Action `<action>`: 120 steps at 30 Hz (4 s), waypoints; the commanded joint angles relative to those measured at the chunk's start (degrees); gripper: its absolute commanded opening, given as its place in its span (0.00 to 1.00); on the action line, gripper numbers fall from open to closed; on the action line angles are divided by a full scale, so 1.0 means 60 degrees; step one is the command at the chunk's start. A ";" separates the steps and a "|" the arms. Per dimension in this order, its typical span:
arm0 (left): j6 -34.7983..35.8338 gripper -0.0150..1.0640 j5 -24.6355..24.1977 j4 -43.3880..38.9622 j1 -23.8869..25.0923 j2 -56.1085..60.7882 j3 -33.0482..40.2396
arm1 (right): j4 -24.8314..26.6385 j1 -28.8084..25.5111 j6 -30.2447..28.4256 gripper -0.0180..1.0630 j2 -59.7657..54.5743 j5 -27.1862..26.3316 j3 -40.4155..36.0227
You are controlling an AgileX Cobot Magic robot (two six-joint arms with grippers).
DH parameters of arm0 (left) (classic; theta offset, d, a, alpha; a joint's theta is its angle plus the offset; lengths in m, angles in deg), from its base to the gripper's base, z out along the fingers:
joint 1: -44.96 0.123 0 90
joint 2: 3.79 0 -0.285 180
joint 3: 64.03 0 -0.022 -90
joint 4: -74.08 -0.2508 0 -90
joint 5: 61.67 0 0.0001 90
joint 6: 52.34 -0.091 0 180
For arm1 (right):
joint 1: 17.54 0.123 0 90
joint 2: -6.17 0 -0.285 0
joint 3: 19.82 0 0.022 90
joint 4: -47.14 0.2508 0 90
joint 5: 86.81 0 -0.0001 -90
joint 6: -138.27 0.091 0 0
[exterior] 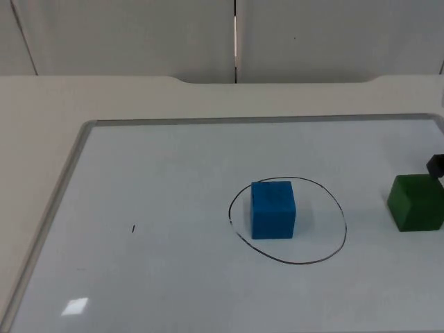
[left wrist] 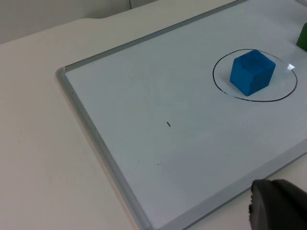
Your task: Push the two cubes into the marked area.
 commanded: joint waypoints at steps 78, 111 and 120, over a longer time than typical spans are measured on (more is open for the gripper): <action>0.0004 0.01 0.0093 -0.0072 0.0035 0.0039 0.0050 | 0.1616 0.1519 -0.0423 0.02 -0.0299 -0.0429 0.0050; 0.0004 0.01 0.0093 -0.0072 0.0035 0.0039 0.0050 | 0.2272 0.2502 -0.0159 0.02 -0.0299 -0.0937 0.0033; 0.0004 0.01 0.0093 -0.0072 0.0035 0.0039 0.0050 | 0.2294 0.2520 -0.0159 0.02 -0.0299 -0.0983 0.0033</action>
